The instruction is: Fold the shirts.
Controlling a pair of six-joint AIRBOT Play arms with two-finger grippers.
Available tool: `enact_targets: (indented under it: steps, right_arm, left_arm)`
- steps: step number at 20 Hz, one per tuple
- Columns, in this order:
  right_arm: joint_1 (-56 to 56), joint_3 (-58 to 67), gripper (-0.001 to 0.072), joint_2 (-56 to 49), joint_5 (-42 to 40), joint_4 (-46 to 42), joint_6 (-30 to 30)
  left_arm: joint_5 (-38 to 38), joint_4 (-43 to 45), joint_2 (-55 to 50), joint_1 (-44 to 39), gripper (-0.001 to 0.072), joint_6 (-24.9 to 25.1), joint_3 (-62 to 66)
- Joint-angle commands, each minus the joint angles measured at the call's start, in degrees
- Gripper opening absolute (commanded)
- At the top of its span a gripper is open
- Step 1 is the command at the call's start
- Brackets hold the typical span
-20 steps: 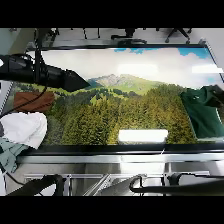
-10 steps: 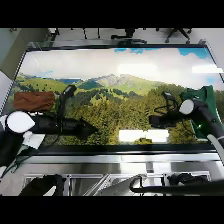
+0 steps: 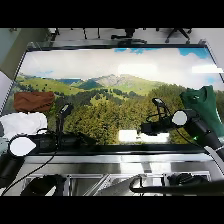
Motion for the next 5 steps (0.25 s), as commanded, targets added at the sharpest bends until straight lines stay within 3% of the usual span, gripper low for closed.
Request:
enact_targets:
  steps: [1, 5]
  right_arm:
    - [0.2, -0.1, 0.0020, 0.1, 0.1, 0.9, 0.1]
    - [0.2, -0.1, 0.0019, 0.1, 0.1, 0.9, 0.1]
  left_arm:
    - [0.4, 0.1, 2.5, -0.1, 0.0017, -0.2, -0.5]
    - [0.4, 0.1, 4.2, -0.1, 0.0017, -1.5, -0.5]
